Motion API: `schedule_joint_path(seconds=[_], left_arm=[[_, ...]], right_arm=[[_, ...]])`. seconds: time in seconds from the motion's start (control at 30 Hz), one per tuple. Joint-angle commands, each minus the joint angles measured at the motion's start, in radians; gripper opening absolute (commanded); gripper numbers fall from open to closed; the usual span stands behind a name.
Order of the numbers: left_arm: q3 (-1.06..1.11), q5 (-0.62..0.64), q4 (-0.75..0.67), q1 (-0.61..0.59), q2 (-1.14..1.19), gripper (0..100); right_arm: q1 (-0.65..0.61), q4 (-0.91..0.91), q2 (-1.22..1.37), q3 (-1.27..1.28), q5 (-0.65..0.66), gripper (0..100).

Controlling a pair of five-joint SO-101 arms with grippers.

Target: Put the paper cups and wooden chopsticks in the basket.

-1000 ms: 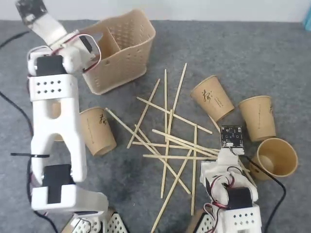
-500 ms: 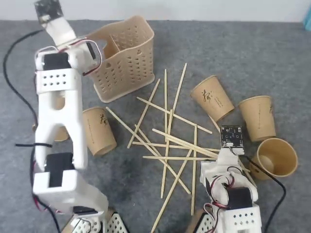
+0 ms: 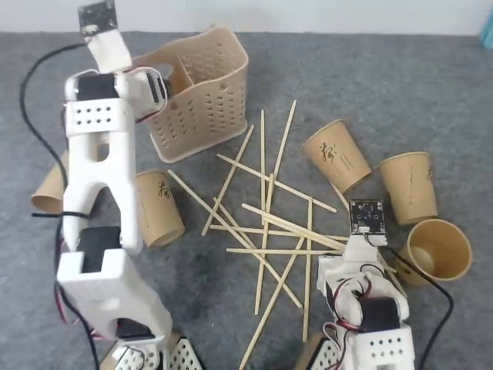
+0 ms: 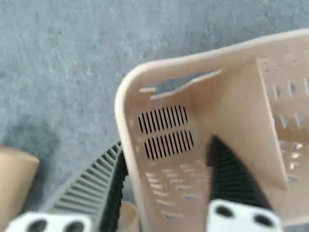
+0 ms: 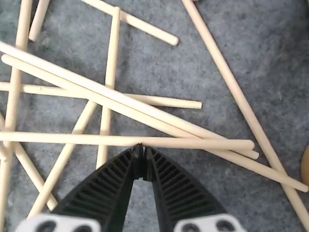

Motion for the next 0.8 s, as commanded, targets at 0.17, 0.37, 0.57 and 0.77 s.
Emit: schedule_joint_path(seconds=[0.17, 0.37, 0.57, 0.77], left_arm=[[-0.380, 0.087, 0.348, -0.005, -0.005, 30], [-0.509, 0.089, 0.445, -0.005, -0.005, 30], [-0.555, 0.121, 0.445, 0.051, -0.005, 30], [-0.578, 0.176, 0.417, 0.222, 0.018, 22]], right_arm=[[0.013, 0.002, -0.019, 0.020, -0.003, 0.6], [0.013, 0.002, -0.019, 0.020, -0.003, 0.6], [0.013, 0.002, -0.019, 0.020, -0.003, 0.6], [0.013, 0.002, -0.019, 0.020, -0.003, 0.6]])
